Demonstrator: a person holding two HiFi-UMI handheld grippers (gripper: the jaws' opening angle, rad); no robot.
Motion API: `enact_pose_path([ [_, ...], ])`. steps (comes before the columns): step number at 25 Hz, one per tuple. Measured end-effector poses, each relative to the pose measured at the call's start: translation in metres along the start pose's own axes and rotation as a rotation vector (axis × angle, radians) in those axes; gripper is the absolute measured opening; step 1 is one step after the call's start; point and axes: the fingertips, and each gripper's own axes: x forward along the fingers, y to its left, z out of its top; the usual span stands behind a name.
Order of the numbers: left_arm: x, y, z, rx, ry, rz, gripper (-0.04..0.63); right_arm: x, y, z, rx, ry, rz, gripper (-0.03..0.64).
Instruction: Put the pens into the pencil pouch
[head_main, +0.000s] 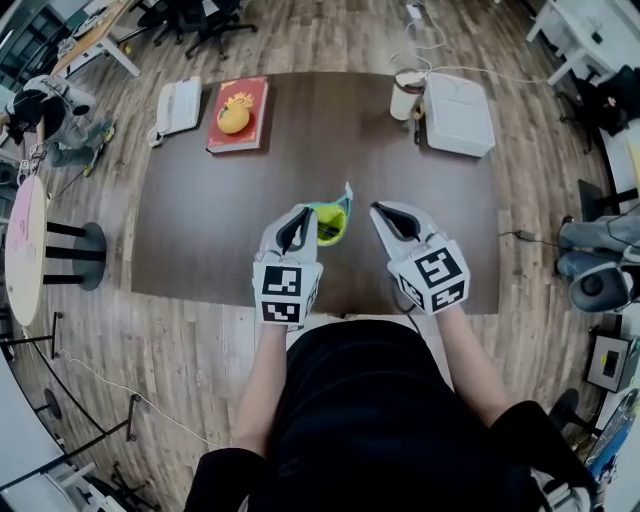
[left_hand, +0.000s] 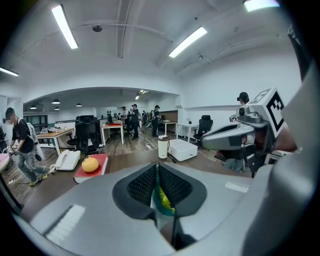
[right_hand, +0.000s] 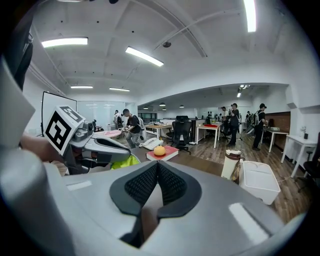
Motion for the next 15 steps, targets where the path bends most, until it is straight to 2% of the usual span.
enact_pose_path([
  [7,-0.003,0.004,0.015,0.019,-0.013,0.016,0.015,-0.006,-0.002,0.003,-0.005,0.003,-0.003,0.009],
  [15,-0.004,0.013,0.013,0.011,-0.017,0.041,0.015,-0.005,-0.007,0.006,-0.017,-0.003,-0.008,0.009],
])
